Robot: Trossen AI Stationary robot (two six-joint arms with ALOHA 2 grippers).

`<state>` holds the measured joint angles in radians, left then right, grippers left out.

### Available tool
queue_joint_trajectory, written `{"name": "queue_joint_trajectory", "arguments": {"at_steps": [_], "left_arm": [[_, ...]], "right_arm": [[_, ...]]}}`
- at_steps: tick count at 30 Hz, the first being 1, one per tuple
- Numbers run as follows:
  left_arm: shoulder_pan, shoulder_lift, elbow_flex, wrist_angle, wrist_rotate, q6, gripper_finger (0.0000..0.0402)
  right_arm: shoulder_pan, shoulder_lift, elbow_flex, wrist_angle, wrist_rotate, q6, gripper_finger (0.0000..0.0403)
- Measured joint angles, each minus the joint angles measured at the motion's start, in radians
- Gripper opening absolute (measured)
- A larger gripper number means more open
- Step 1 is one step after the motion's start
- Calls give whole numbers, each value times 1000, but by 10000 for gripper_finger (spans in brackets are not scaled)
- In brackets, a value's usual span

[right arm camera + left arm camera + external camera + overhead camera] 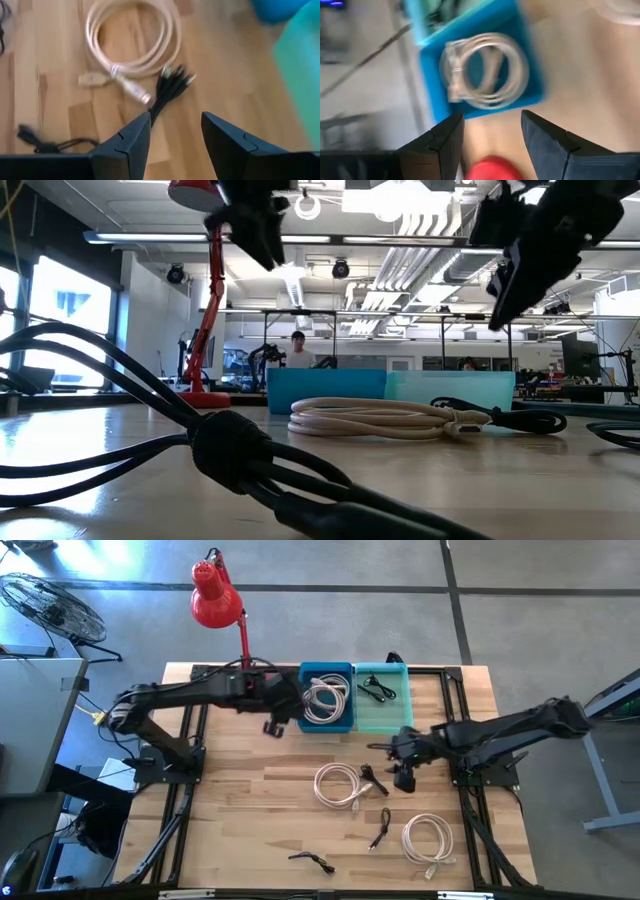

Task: Pick & Place USB Port
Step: Put the black charger cable into the green bin

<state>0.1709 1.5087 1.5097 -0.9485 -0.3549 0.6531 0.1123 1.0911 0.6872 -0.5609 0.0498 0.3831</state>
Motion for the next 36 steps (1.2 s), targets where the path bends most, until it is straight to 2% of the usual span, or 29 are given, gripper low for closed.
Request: {"name": "queue_joint_trajectory", "arguments": {"at_steps": [7,10,13,21,26,30,34,36], "left_arm": [[-88,-44,-1,-175,281,-77,191],[-121,-46,-1,-251,346,-99,191],[-153,-46,-1,-309,340,-136,191],[-241,-46,-1,-320,268,-189,191],[-293,-46,-1,-325,244,-238,191],[-338,-46,-1,-333,205,-273,191],[-377,-46,-1,-336,135,-300,191],[-392,-46,-1,-344,89,-314,191]], "right_arm": [[-1,204,0,17,-109,63,170],[0,282,0,71,-179,89,170],[0,347,0,143,-213,92,170],[-1,495,6,187,-172,136,169],[1,503,7,176,-107,164,164],[2,483,1,168,-63,170,119],[1,482,1,156,-44,149,27],[1,482,1,155,-39,143,19]]}}
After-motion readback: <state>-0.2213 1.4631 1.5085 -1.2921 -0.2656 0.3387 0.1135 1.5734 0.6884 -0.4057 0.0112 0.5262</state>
